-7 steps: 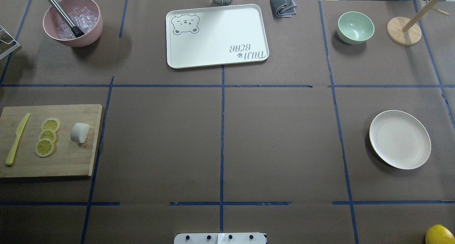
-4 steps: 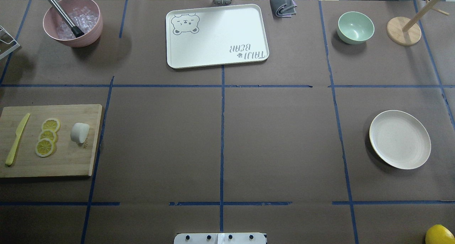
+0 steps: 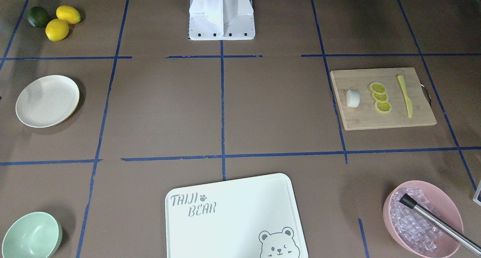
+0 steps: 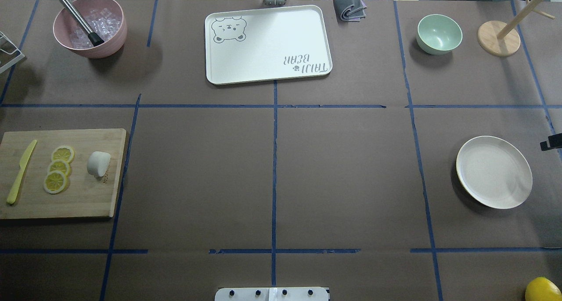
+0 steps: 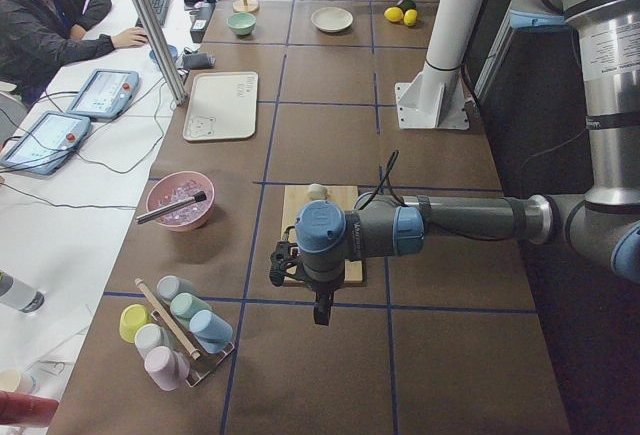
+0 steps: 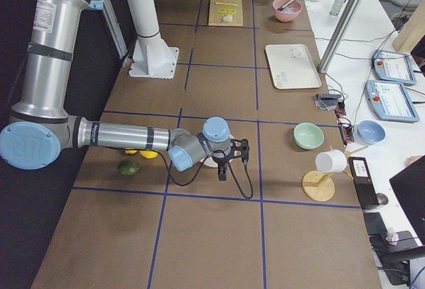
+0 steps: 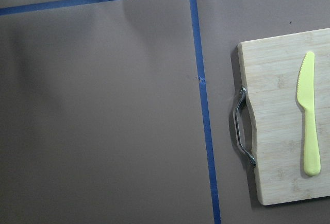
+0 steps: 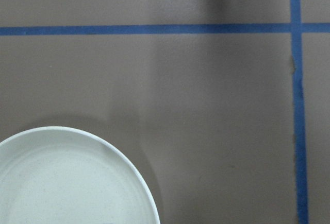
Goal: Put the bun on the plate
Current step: 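Reach the right gripper to the rim of the white plate and grip it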
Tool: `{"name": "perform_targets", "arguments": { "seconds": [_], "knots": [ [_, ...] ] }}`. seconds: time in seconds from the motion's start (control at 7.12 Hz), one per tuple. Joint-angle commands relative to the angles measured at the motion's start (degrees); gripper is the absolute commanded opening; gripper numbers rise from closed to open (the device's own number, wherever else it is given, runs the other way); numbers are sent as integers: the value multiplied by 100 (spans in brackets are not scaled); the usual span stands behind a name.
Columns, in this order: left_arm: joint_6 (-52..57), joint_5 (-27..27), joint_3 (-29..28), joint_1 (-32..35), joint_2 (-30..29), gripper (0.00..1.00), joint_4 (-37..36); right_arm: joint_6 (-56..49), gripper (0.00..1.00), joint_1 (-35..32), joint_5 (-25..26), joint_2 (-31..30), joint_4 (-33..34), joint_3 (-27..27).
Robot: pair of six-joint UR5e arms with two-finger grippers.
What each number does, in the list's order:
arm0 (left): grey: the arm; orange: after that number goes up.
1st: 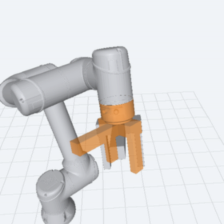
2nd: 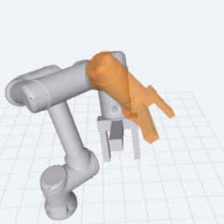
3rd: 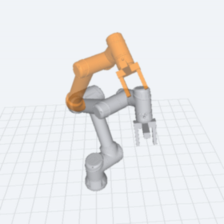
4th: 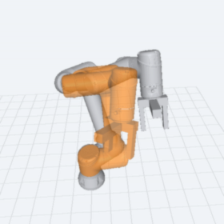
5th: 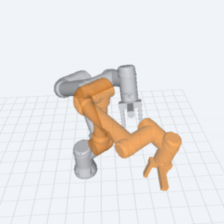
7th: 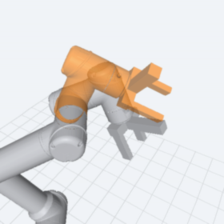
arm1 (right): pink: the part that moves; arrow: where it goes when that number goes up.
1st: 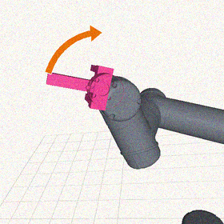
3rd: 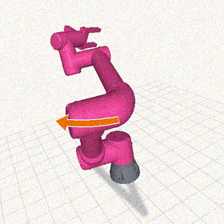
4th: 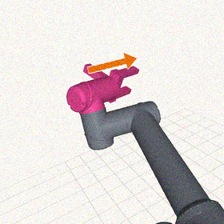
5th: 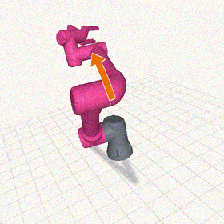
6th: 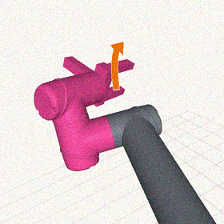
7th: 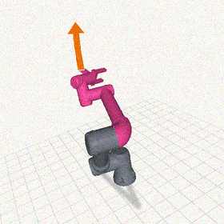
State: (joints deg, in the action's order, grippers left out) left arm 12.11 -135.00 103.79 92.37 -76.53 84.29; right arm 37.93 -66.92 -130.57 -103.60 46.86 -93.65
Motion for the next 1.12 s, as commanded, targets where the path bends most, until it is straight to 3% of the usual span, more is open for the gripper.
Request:
{"name": "perform_targets", "arguments": {
  "seconds": [0.0,0.14,0.42,0.56,0.7,0.84,0.98],
  "knots": [
    [2,-9,1,0,-2,100,-1,592,99,626,225,-169,-801,198],
    [2,-9,1,0,-2,100,-1,592,96,776,234,-169,-801,268],
    [-7,-9,1,0,-2,100,8,531,51,891,234,-169,-801,365],
    [2,-9,18,0,-2,100,8,531,45,892,234,-169,-801,409],
    [2,-9,27,0,-2,100,8,540,18,892,234,-169,-818,418],
    [2,-9,62,0,-2,100,8,557,1,892,226,-152,-827,392],
    [2,-9,63,0,-2,100,8,592,0,874,165,-143,-827,270]
  ]
}}
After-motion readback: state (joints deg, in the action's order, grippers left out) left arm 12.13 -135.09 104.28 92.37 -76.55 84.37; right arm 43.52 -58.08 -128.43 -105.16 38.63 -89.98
